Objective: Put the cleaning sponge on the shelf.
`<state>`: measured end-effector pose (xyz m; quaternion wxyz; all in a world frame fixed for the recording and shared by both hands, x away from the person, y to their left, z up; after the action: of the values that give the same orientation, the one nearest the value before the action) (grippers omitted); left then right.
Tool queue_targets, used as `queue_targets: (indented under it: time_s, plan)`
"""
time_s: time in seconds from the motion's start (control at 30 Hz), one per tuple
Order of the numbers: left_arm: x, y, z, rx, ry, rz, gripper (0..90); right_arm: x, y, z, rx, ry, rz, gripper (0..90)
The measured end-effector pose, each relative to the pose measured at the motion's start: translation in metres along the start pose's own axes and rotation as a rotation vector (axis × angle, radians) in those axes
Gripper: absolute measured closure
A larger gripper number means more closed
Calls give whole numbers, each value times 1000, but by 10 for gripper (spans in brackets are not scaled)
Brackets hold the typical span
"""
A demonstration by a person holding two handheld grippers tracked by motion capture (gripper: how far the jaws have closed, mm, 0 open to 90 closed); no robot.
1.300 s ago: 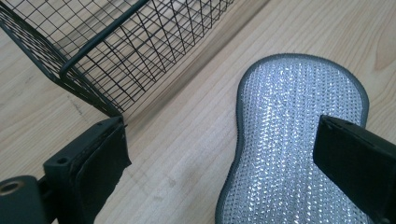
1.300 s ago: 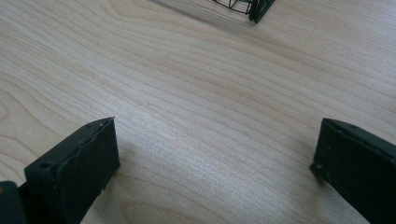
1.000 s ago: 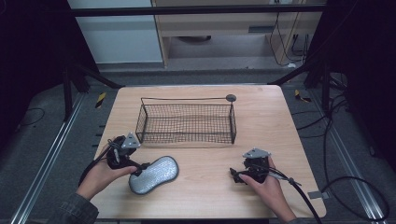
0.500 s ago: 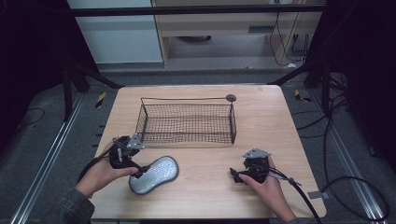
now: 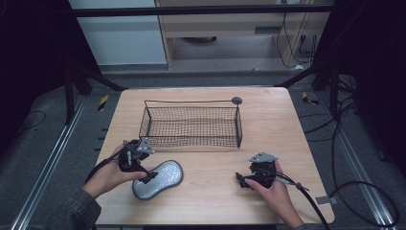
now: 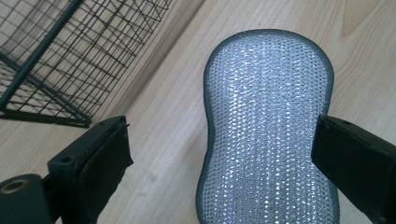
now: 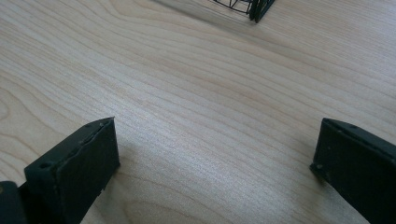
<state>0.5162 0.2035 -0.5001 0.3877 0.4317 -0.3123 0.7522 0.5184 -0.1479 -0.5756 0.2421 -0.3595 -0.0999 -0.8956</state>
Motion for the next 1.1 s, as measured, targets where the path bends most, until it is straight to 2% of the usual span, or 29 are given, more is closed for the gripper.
queue_targets:
  time_s: [0.07, 0.13, 0.23, 0.27, 0.37, 0.47, 0.57, 0.7, 0.87, 1.1]
  plan:
    - [-2, 1, 1, -6, -7, -4, 40, 0, 0, 0, 0, 0, 0, 4]
    - [-7, 5, 0, -21, -42, -17, 37, 0, 0, 0, 1, 0, 0, 4]
    - [-11, 8, -2, -26, -68, -28, 38, 0, 0, 0, 1, 0, 1, 4]
    - [-15, 10, -3, -21, -91, -35, 38, 0, 0, 0, 4, 1, 2, 4]
    - [-20, 10, -5, -18, -108, -34, 39, 0, 0, 0, 2, 0, 2, 4]
    - [-27, 14, -7, -15, -140, -53, 40, 0, 0, 0, 1, 0, 3, 4]
    - [-31, 19, -7, -11, -149, -71, 41, 0, 0, 0, 2, 0, 5, 4]
    - [-36, 22, -7, -22, -159, -75, 40, 0, 0, 0, 2, -1, 6, 4]
    - [-41, 22, -9, -14, -157, -74, 41, 0, 0, 0, 1, -1, 5, 4]
    - [-38, 23, -10, -8, -148, -81, 39, 0, 0, 0, 1, -1, 6, 4]
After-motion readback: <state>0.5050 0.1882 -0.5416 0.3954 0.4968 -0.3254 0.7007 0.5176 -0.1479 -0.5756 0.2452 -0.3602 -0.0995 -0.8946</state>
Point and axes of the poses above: each handheld gripper's, and its own axes: x roughly backward along the jaws, z roughly out of its top, y roughly to its right, the point moved 9 cm from there along -x, roughly forward along the jaws
